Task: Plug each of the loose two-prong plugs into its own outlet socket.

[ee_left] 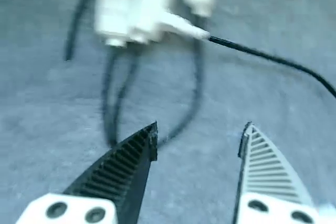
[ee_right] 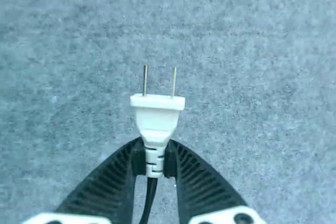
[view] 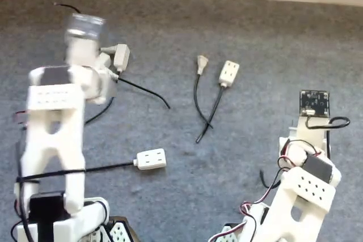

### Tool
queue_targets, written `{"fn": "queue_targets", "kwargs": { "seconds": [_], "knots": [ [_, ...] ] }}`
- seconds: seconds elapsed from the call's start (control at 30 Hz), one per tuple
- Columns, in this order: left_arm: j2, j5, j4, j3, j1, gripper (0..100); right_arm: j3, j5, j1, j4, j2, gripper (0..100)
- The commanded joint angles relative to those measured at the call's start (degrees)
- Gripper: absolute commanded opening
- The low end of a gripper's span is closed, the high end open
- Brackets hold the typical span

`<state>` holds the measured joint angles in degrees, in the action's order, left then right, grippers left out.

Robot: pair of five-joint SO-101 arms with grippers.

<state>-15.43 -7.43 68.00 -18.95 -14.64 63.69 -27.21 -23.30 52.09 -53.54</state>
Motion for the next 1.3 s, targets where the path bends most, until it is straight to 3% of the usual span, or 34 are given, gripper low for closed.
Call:
{"fn": "queue_targets", "kwargs": {
  "seconds": [0.0, 0.13, 0.27, 0.43, 0.6, 0.7, 0.8, 0.97, 1.07, 1.27],
  "knots": [
    [0.2, 2.1, -8.4, 3.3, -15.9, 25, -4.2, -0.4, 2.9, 2.8, -1.2, 0.9],
    [0.2, -2.4, -18.3, 1.3, -28.4, 25, -6.2, -0.3, 6.9, 7.5, -1.2, 0.9],
    [0.2, -5.2, -28.0, -4.6, -36.7, 25, -5.8, 0.0, 9.8, 8.0, -1.3, 0.9],
    [0.1, -10.3, -37.6, -13.8, -39.6, 25, -5.7, 5.9, 18.2, 7.7, -1.2, 0.9],
    [-0.2, -14.2, -37.9, -17.4, -40.7, 25, -5.8, 9.9, 27.3, 7.7, -1.2, 0.9],
    [-0.2, -14.3, -37.5, -17.4, -40.3, 25, -6.5, 10.2, 28.6, 7.7, -1.2, 0.9],
    [-0.2, -15.9, -28.6, -16.8, -36.0, 25, -10.5, 10.2, 27.4, 7.8, -1.1, 1.3],
    [-0.2, -17.8, -12.3, -16.7, -21.6, 25, -24.6, 9.5, 15.1, 8.2, -1.1, 12.6],
    [-0.2, -14.5, -9.5, -16.7, -15.1, 25, -31.4, 6.3, 10.7, 10.7, -1.1, 15.9],
    [-0.2, -8.3, -9.1, -17.6, -6.0, 25, -32.0, 6.2, 10.4, 14.5, 2.7, 15.9]
  ]
}}
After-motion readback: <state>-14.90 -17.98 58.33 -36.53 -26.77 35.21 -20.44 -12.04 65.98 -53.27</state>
